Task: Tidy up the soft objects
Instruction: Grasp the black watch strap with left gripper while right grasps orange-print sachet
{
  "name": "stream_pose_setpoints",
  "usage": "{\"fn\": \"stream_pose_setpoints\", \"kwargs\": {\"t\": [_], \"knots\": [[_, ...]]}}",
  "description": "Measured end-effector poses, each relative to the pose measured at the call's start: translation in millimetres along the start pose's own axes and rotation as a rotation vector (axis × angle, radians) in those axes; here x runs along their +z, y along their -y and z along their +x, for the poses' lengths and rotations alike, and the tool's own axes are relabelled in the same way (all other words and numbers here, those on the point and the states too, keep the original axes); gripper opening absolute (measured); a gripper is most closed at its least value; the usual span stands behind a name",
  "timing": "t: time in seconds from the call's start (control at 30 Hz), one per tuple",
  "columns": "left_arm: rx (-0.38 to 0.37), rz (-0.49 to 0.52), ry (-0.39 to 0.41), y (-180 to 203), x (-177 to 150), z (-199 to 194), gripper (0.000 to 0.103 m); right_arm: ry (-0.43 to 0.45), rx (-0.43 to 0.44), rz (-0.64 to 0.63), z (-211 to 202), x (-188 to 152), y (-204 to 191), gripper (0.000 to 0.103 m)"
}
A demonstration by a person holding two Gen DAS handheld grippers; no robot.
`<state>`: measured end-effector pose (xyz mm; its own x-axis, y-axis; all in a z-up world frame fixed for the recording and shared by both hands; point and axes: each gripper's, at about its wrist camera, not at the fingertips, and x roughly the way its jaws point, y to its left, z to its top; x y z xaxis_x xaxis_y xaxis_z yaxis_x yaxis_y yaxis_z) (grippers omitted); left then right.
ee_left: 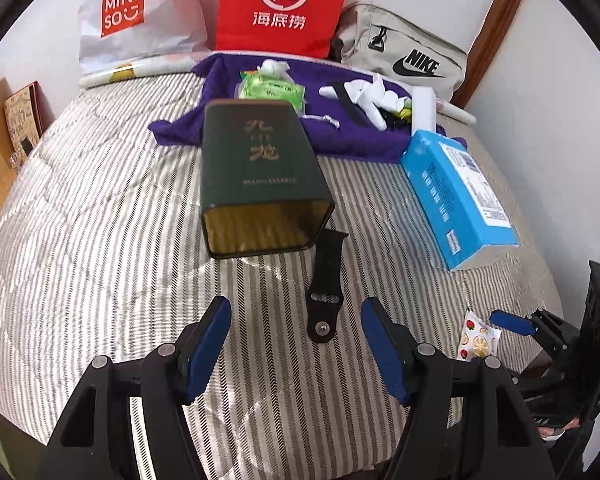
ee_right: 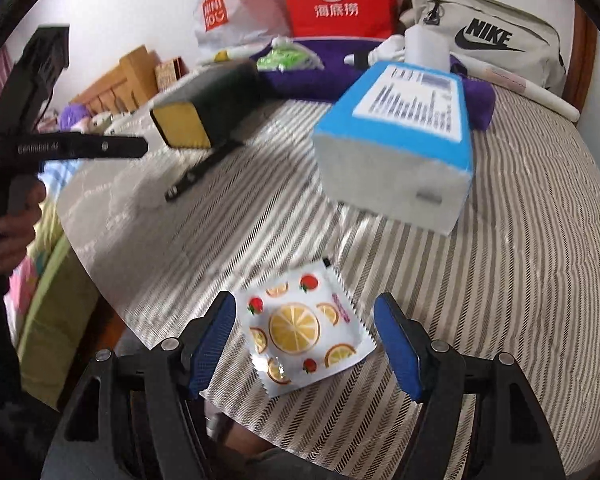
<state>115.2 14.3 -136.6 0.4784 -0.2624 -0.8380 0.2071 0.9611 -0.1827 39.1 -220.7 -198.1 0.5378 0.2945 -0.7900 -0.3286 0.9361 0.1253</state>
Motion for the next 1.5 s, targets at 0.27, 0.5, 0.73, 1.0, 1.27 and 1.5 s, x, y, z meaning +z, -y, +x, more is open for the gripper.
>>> {"fn": "stream_pose_setpoints", "kwargs": {"t": [0.27, 0.5, 0.73, 1.0, 1.27, 1.5], "knots": [[0.020, 0.036, -0.039, 5.6, 1.8, 24.5, 0.065, 0.056, -0.093, -0.083, 2.6, -16.1, -13.4, 0.074], [0.006, 0.029, -0.039, 7.3, 1.8, 33.0, 0.065, 0.113, -0.110, -0.085, 0.7, -22.3, -16.4, 0.073], [0.041, 0.080, -0.042, 19.9, 7.1, 49.2, 0.065, 0.131, -0.111, -0.075, 2.3, -21.0, -16.1, 0.073], [0.144, 0.164, -0.027, 31.4, 10.8, 64.3, 0.065, 0.115, -0.098, -0.078, 3.8, -18.0, -14.0, 0.074], [0.135, 0.188, -0.031, 39.9, 9.7, 72.6, 0.087, 0.129, -0.094, -0.086, 4.4, -20.8, -14.1, 0.076], [0.143, 0.187, 0.027, 39.3, 4.6, 68.3, 0.079, 0.134, -0.097, -0.080, 3.5, -21.7, -14.6, 0.076]]}}
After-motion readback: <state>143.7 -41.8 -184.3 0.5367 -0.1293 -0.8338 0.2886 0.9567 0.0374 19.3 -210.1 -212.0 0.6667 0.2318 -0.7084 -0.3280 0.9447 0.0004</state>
